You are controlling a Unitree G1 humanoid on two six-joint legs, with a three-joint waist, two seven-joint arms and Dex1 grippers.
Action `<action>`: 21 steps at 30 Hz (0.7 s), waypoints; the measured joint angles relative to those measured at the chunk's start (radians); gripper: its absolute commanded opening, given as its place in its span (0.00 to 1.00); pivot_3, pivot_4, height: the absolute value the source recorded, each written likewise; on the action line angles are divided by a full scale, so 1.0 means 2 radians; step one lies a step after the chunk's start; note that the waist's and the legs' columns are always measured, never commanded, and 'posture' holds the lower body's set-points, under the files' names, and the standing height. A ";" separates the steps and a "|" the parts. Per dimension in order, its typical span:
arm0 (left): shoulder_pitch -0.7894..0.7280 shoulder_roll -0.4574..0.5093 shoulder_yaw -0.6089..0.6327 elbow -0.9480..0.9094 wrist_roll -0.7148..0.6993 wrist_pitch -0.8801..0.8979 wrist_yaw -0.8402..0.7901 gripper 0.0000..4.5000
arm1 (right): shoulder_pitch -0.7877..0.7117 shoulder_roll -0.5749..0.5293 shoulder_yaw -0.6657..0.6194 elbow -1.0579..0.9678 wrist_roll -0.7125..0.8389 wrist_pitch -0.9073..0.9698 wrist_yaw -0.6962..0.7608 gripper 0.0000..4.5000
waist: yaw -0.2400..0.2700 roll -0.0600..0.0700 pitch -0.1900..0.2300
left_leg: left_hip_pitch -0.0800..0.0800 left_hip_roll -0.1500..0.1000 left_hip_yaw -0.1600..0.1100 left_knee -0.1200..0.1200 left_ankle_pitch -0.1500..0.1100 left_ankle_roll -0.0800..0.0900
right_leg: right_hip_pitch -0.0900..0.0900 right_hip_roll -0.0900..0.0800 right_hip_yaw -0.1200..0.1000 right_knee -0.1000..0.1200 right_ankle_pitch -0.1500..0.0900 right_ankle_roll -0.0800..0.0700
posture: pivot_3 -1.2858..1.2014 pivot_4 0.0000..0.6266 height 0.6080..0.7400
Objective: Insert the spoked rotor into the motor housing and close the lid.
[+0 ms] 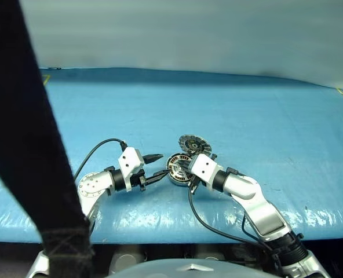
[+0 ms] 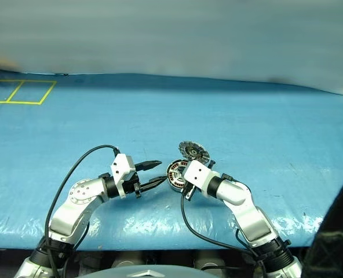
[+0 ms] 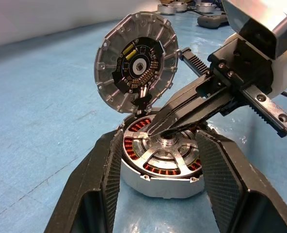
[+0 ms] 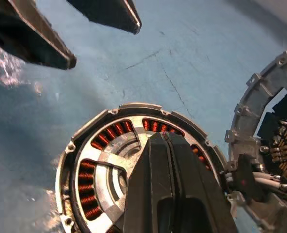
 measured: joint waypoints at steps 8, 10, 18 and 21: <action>0.000 -0.004 0.000 0.014 0.000 -0.005 -0.006 0.56 | 0.023 0.019 -0.077 -0.104 0.183 0.092 0.038 0.00 | 0.001 0.001 0.001 | -0.005 0.000 0.000 0.000 0.000 0.001 | -0.002 0.001 -0.001 -0.001 0.003 0.000 | 0.52 0.24 1.00; 0.001 -0.006 0.000 0.015 0.000 -0.007 -0.006 0.56 | 0.043 0.003 -0.093 -0.112 0.196 0.104 0.038 0.00 | 0.003 0.001 0.001 | -0.005 -0.001 0.000 0.000 -0.001 0.001 | -0.002 0.000 -0.001 -0.001 0.002 0.000 | 0.52 0.24 1.00; 0.007 -0.008 0.001 0.017 0.000 -0.015 -0.007 0.56 | 0.126 -0.061 -0.178 -0.067 0.171 0.107 0.007 0.00 | 0.000 0.001 0.001 | -0.005 -0.001 0.001 0.000 -0.001 0.002 | -0.002 0.000 -0.001 -0.001 0.001 0.000 | 0.52 0.24 1.00; 0.008 -0.008 0.000 0.015 0.000 -0.013 -0.007 0.56 | 0.102 -0.032 -0.200 -0.042 0.157 0.081 -0.036 0.00 | -0.002 0.002 0.001 | -0.005 0.000 0.001 0.000 0.000 0.000 | -0.003 0.001 0.000 0.000 0.000 0.001 | 0.52 0.24 1.00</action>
